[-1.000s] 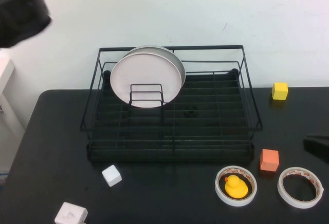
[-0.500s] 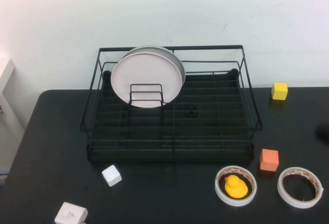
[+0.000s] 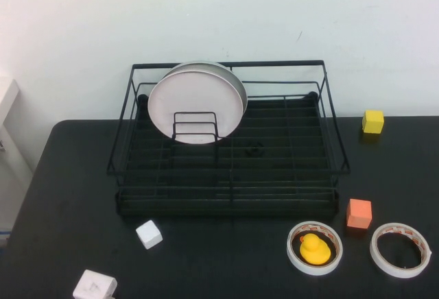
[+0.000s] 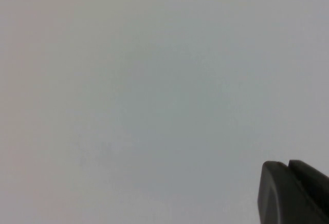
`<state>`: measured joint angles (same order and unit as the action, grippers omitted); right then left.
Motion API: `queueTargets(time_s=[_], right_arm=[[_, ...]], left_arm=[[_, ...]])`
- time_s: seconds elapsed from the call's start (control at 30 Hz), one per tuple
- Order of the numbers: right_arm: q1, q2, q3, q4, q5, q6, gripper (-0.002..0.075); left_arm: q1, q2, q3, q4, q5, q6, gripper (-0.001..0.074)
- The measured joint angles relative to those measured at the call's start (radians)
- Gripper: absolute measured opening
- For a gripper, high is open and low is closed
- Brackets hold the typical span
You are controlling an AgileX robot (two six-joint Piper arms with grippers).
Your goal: Place plate on rack
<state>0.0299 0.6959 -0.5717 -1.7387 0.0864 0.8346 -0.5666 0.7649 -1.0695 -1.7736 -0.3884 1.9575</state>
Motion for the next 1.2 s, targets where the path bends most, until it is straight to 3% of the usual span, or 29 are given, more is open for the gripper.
queueTargets(time_s=[0.13,0.37,0.57,0.67,0.8,0.97,1.2], right_arm=[[0.000,0.009,0.000,0.204,0.232,-0.318,-0.0002],[0.000,-0.077,0.000,0.944,0.565,-0.883,-0.0002],[0.000,-0.247,0.002,1.591,0.705,-1.367,-0.0002],[0.000,-0.328,0.002,1.814,0.739,-1.482,-0.0002],[0.000,-0.420,0.002,1.938,0.769,-1.526,-0.0002],[0.000,-0.498,0.017,1.964,0.784,-1.552,-0.0002],[0.000,-0.551,0.172,2.064,0.685,-1.558,-0.0002]], left_arm=[[0.000,-0.049,0.000,0.038,-0.002,0.000,-0.0001],[0.000,-0.107,0.005,0.077,-0.089,0.000,-0.0001],[0.000,-0.174,0.078,0.021,-0.293,-0.023,-0.0001],[0.000,-0.236,0.177,0.006,-0.331,-0.030,-0.0001],[0.000,-0.346,0.334,-0.002,-0.287,-0.091,-0.0001],[0.000,-0.507,0.564,-0.003,-0.217,-0.167,-0.0001],[0.000,-0.688,0.819,-0.005,-0.118,-0.260,-0.0001]])
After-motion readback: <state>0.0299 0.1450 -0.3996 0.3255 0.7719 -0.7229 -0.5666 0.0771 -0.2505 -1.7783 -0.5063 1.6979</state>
